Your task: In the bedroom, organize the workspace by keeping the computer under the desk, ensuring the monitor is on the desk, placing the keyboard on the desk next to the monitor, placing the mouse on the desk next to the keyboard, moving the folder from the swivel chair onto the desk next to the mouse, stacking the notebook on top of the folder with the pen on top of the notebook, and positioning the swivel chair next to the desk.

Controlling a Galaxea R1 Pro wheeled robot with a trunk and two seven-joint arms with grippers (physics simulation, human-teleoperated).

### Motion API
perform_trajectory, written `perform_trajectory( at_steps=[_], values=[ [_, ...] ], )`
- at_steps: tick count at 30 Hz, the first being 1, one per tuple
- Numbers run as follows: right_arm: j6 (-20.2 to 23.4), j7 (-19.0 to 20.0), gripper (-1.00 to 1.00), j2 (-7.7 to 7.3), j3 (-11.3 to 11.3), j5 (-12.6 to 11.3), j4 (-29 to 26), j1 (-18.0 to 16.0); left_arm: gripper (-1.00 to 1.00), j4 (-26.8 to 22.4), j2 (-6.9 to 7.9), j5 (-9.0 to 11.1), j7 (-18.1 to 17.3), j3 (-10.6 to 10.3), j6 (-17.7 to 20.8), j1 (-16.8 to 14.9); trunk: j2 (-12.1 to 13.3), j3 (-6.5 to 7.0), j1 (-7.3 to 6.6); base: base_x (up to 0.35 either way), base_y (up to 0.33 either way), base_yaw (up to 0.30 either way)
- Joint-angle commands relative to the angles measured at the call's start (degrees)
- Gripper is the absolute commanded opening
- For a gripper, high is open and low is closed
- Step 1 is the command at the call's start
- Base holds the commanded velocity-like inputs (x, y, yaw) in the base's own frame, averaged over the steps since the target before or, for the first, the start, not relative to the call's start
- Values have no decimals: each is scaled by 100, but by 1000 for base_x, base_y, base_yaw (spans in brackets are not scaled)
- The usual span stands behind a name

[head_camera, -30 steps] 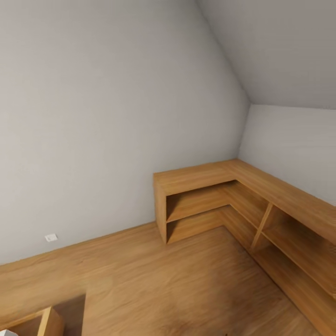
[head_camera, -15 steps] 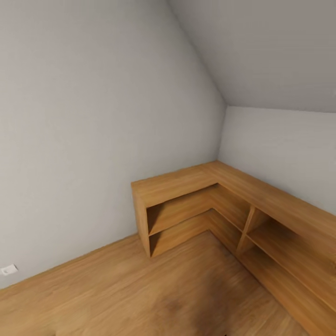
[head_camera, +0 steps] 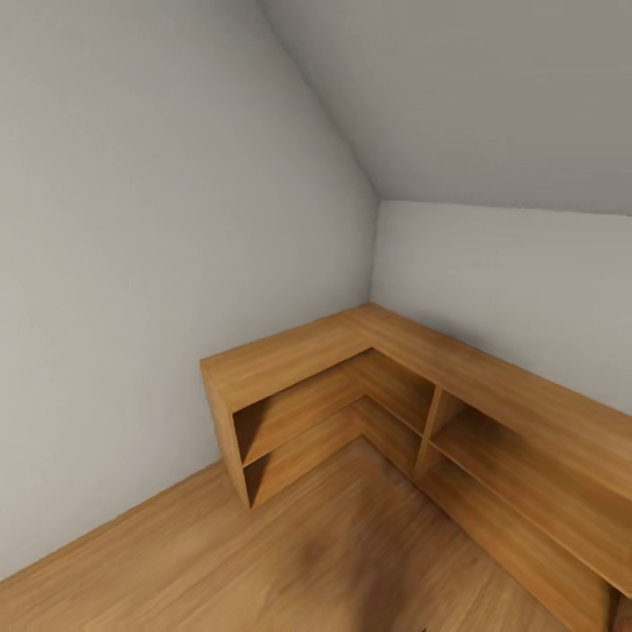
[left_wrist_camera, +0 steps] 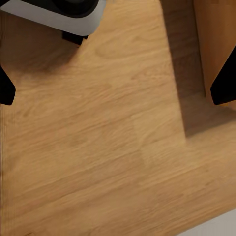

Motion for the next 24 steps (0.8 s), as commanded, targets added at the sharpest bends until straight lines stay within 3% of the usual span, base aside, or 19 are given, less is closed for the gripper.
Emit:
perform_trajectory(
  at_steps=[1,11,24],
  values=[
    [-22,-13,100,-1,51,-53,4,-6,100,-8,-6,-46,16,21,-1,2,-3,-5,4,324,0,-297],
    [-22,-6,100,-1,64,-35,12,-6,100,-9,-13,-44,12,25,5,2,-3,-5,4,323,47,-297],
    [-22,228,100,-9,72,-35,13,-6,100,-5,-10,-43,15,22,-16,2,-3,20,4,127,25,-299]
  ],
)
